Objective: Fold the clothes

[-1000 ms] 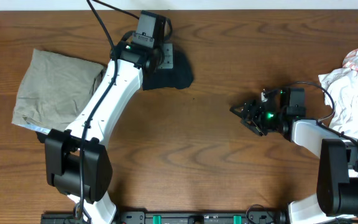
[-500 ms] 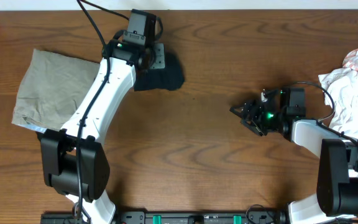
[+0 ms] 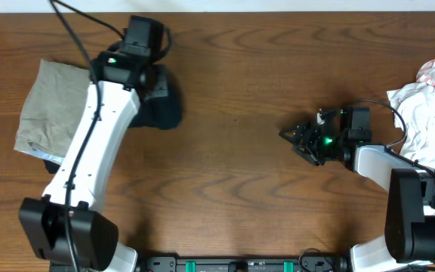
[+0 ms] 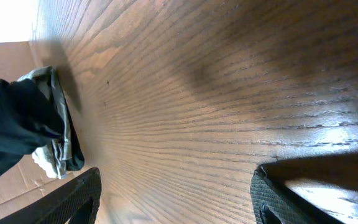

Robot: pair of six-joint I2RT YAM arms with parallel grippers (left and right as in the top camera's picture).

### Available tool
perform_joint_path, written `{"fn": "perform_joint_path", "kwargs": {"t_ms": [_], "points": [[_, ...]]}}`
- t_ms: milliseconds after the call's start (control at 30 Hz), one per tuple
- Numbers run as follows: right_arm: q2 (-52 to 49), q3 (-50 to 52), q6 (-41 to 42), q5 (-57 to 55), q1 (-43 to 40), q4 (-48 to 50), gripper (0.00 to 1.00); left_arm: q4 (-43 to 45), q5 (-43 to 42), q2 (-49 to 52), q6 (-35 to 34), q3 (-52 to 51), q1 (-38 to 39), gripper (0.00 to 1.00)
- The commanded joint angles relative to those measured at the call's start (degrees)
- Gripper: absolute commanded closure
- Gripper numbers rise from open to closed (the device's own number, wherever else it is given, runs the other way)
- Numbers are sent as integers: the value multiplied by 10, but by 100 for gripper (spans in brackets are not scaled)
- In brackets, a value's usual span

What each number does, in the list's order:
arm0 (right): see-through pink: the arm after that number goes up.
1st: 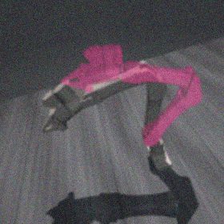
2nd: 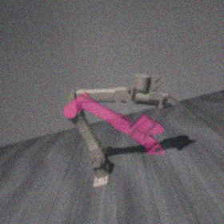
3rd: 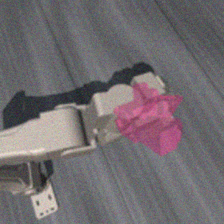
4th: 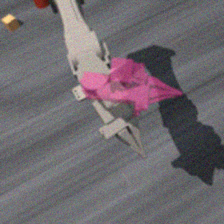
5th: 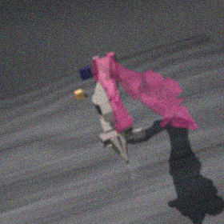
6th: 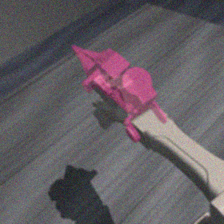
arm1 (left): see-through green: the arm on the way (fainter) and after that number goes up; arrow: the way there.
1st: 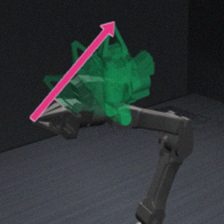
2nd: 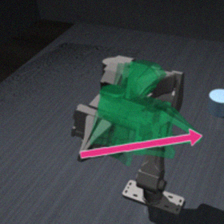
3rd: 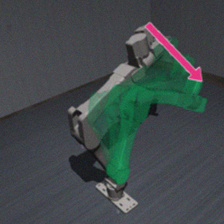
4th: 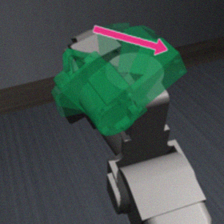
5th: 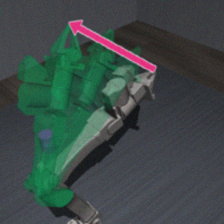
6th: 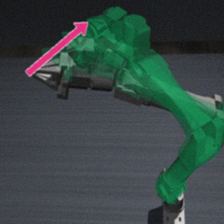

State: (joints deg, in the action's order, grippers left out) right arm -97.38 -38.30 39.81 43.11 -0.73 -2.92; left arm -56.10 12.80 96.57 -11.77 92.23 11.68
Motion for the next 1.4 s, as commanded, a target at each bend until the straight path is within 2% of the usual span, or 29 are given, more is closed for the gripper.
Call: {"fn": "perform_joint_path", "kwargs": {"t_ms": [0, 167, 267, 533, 667, 800, 1133, 1233, 1367], "points": [[-2, 2, -10, -17, 0, -10, 25, -2, 20, -26, 6, 6, -35, 94], [-2, 2, -14, -11, -1, -12, 30, 0, -40, -48, 8, 6, -96, 94], [-2, 2, -13, -57, -17, -22, 30, -3, -90, -51, 26, 6, -133, 94], [-2, 2, -68, -94, -131, -82, 29, -16, -99, -53, 30, 6, -172, 94], [-2, 2, -109, -94, -177, -118, 28, -16, -99, -55, 39, 6, -171, 94], [-2, 2, -141, -95, -189, -137, 28, -16, -107, -57, 48, 6, -171, 94], [-2, 2, -144, -94, -188, -146, 27, -18, -155, -68, 56, 6, -169, 94], [-2, 2, -144, -94, -188, -150, 27, -37, -156, -68, 58, 6, -153, 94], [-2, 2, -144, -90, -188, -151, 27, -49, -156, -64, 70, 6, -92, 94]]}}
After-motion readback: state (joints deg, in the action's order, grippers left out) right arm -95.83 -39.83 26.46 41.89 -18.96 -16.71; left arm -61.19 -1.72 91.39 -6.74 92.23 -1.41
